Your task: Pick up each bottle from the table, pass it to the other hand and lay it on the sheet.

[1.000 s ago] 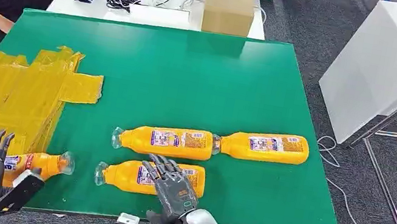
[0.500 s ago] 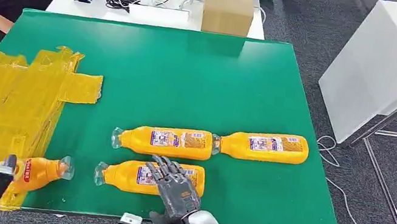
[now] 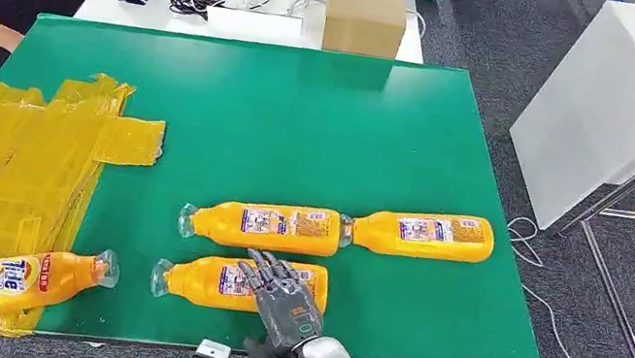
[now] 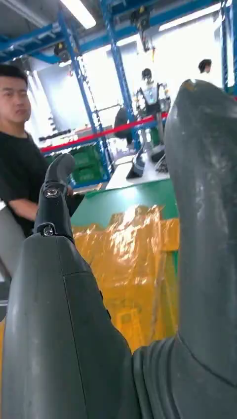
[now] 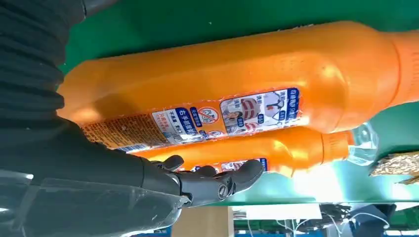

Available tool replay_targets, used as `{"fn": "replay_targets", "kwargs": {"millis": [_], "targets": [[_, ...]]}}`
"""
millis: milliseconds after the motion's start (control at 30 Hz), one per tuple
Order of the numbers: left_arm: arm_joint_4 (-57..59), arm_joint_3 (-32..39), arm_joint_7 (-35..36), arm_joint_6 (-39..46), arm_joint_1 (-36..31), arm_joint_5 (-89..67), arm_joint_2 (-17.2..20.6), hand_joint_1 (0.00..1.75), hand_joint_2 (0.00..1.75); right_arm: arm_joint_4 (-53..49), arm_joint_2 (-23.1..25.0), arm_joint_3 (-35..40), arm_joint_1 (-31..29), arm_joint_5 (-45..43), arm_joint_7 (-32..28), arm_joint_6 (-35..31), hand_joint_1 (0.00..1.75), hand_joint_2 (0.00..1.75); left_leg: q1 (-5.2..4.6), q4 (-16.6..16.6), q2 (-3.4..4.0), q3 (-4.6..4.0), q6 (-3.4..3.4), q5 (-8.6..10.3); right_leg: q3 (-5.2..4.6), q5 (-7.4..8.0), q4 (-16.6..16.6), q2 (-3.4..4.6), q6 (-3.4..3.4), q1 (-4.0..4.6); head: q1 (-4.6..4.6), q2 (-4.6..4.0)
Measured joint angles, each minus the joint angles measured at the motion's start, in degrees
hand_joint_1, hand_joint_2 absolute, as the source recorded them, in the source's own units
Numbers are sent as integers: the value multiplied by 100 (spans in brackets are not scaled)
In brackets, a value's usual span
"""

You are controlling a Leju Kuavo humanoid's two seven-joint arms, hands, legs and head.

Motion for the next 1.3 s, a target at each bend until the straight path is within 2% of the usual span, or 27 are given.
{"fn": "replay_targets", "kwargs": {"millis": [567,700,867,1000,1033,1067,1300], "targets": [[-602,-199,41,-234,234,160,-225,0,0,251,192,-107,-186,376,350,-41,0,175,0,0,1,1,0,0,0,0,0,0,0,0,0,0],[-665,-214,44,-225,241,243,-236,0,0,304,225,-107,-254,372,479,202,0,175,1,0,0,0,0,0,0,0,0,1,0,0,0,0],[-778,-234,157,-216,232,304,-238,0,0,553,295,-81,-432,474,791,843,0,175,1,0,1,3,0,0,1,0,0,1,0,0,0,0],[-818,-275,197,-190,226,337,-238,0,0,688,352,-52,-542,488,831,942,0,175,1,0,2,6,0,0,3,0,0,1,0,0,0,0],[-818,-278,199,-186,227,339,-238,0,0,717,365,-44,-562,492,835,953,140,175,1,0,2,6,0,0,4,0,0,1,0,0,0,0],[-818,-278,199,-173,230,343,-238,0,0,741,372,-35,-579,503,850,975,171,175,1,0,2,6,0,0,4,0,0,1,0,0,0,0],[-818,-286,199,-105,226,409,-221,0,0,1080,369,227,-901,339,758,1613,175,175,1,0,4,34,-1,-3,15,0,-2,1,0,0,0,0]]}}
